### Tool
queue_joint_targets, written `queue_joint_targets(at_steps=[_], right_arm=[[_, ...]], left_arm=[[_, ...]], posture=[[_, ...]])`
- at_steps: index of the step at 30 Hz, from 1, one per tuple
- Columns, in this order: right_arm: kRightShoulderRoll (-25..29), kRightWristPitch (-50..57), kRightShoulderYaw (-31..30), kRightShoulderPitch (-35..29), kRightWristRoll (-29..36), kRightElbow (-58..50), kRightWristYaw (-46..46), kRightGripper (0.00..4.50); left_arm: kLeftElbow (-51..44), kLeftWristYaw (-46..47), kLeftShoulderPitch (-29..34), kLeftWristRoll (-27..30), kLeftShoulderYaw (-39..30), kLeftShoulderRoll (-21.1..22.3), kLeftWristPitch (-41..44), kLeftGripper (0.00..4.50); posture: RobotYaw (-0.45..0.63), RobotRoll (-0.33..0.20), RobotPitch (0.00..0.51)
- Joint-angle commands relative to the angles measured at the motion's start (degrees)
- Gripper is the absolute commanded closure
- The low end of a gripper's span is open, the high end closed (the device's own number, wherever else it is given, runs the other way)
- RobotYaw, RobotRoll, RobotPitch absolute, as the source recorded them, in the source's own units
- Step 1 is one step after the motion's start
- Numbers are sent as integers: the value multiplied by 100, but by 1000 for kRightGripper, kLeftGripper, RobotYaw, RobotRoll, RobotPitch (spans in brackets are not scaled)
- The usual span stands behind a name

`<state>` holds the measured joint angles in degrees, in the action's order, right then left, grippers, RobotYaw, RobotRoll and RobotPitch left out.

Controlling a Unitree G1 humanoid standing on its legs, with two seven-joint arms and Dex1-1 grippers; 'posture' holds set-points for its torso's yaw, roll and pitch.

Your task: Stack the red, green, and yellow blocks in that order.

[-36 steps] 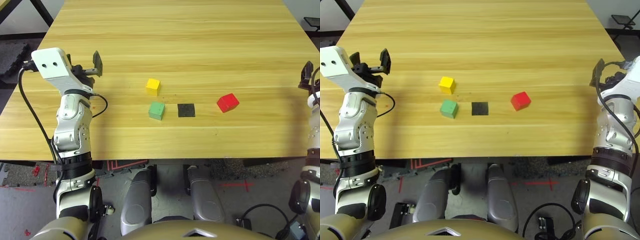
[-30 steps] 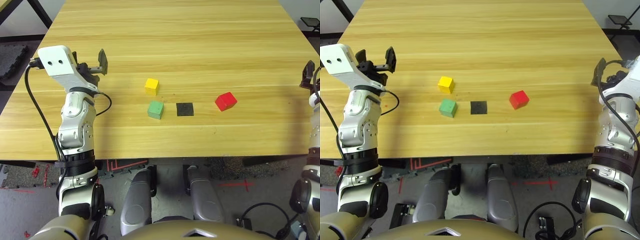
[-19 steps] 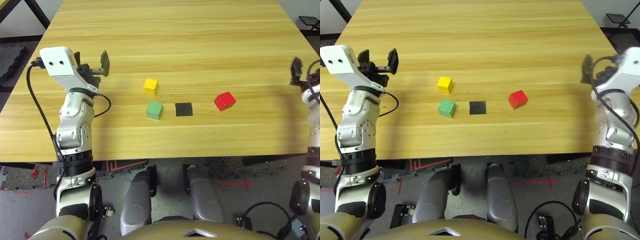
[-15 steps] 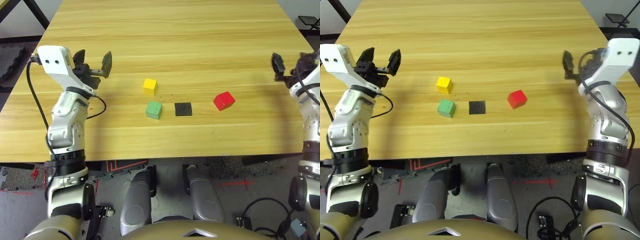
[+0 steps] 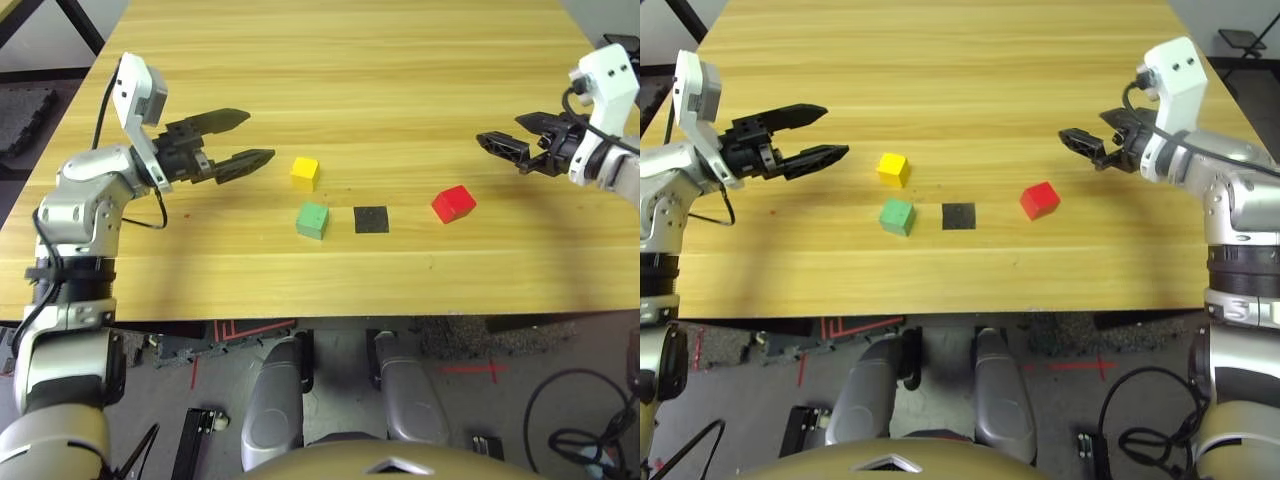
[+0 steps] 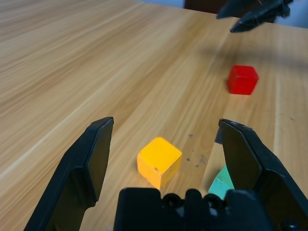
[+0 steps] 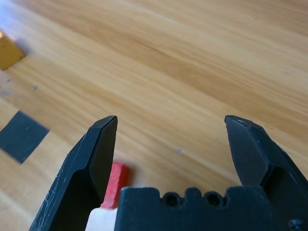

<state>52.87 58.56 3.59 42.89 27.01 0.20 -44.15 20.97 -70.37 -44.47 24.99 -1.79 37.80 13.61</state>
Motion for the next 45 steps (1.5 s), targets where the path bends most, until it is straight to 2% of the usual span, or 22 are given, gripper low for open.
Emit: queue_joint_targets(at_steps=[1, 10, 14, 24, 29, 36, 42, 45], right_arm=[[193, 831, -287, 90, 311, -556, -271, 0], [267, 2079, -628, 181, 574, -1053, -260, 0], [242, 2353, -602, 119, 627, -1196, -156, 0], [163, 1949, -972, -240, 368, -1317, 100, 0], [-54, 1317, -1175, -398, 20, -1198, 286, 0], [-396, 1189, -1286, -579, -137, -1179, 372, 0], [-446, 932, -1393, -733, -370, -1114, 401, 0], [-502, 865, -1399, -777, -459, -1030, 428, 592]], left_arm=[[655, -478, -265, -290, 235, -91, -468, 51], [1746, -1610, -649, -694, 516, -94, -1254, 51], [1934, -1722, -763, -759, 453, -155, -1351, 51], [1460, -1727, -677, -645, 420, -359, -1078, 51], [1120, -1643, -593, -569, 358, -380, -851, 51], [684, -1529, -421, -490, 288, -352, -557, 51], [428, -1387, -306, -397, 267, -385, -399, 51], [319, -1344, -229, -363, 271, -396, -350, 0]], posture=[[200, -84, 219], [175, -102, 221], [168, -103, 223], [175, -99, 221], [193, -94, 219], [219, -88, 222], [225, -90, 224], [225, -89, 224]])
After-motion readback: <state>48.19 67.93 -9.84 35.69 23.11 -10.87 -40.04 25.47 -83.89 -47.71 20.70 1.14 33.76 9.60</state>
